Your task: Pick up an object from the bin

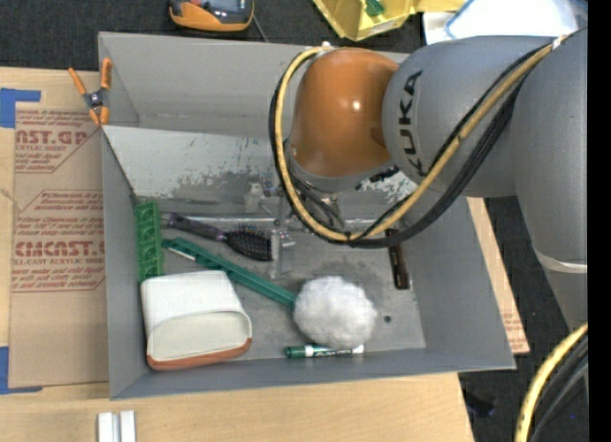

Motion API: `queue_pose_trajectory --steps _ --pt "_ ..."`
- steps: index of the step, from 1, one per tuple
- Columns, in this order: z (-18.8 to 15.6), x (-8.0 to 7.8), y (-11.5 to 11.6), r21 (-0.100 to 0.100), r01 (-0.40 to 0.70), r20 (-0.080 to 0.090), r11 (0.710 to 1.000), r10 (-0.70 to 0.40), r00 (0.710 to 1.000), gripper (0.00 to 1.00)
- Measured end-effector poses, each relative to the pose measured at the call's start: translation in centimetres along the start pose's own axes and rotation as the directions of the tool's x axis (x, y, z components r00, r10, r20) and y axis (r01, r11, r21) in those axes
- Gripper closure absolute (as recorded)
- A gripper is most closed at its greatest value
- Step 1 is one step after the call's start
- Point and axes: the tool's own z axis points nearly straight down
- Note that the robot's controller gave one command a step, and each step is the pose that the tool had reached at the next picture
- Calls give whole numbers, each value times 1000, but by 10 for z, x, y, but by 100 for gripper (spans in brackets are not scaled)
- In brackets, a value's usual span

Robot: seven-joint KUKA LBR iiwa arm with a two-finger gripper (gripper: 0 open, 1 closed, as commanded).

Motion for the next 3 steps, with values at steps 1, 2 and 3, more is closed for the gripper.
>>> queue_pose_trajectory --steps 1,2,3 --pt "-8 -11 15 -3 34 5 999 -34 999 0" --pt "23 50 16 -4 -58 0 998 58 998 0" --pt "99 -8 8 -18 -461 27 887 462 887 100"
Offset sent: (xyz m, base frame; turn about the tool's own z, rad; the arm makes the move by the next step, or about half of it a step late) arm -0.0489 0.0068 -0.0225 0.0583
